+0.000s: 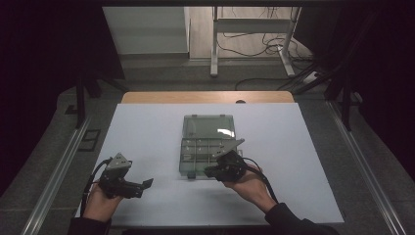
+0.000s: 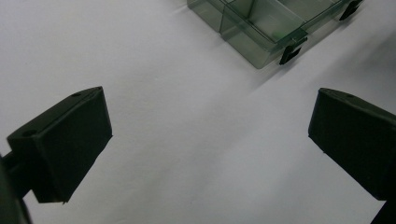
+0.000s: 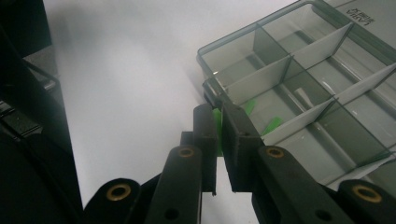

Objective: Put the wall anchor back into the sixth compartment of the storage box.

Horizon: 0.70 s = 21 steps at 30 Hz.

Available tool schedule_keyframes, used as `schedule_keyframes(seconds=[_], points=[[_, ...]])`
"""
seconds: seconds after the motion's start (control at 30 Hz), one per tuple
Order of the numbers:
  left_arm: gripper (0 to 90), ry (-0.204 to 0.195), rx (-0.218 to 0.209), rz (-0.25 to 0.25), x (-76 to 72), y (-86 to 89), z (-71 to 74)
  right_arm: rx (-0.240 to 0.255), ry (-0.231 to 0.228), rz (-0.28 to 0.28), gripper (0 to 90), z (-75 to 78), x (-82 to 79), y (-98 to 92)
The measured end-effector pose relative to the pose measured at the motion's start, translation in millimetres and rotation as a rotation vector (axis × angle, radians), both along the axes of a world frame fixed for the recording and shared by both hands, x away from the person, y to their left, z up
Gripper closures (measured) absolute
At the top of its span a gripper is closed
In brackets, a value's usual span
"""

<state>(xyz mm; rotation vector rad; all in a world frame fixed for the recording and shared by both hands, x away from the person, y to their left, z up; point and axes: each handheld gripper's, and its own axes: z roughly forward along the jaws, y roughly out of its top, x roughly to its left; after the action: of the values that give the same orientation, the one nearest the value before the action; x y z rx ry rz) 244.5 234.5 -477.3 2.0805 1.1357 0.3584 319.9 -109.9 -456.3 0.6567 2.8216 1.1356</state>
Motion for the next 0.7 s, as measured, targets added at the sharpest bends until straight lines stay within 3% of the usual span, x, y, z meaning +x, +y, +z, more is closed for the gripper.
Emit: schedule_keyframes(seconds=[0.7], points=[[0.0, 0.001, -0.002, 0.000, 0.2, 0.4, 0.0, 0.003, -0.020, -0.019, 83.8, 0.0, 20.6, 10.7]])
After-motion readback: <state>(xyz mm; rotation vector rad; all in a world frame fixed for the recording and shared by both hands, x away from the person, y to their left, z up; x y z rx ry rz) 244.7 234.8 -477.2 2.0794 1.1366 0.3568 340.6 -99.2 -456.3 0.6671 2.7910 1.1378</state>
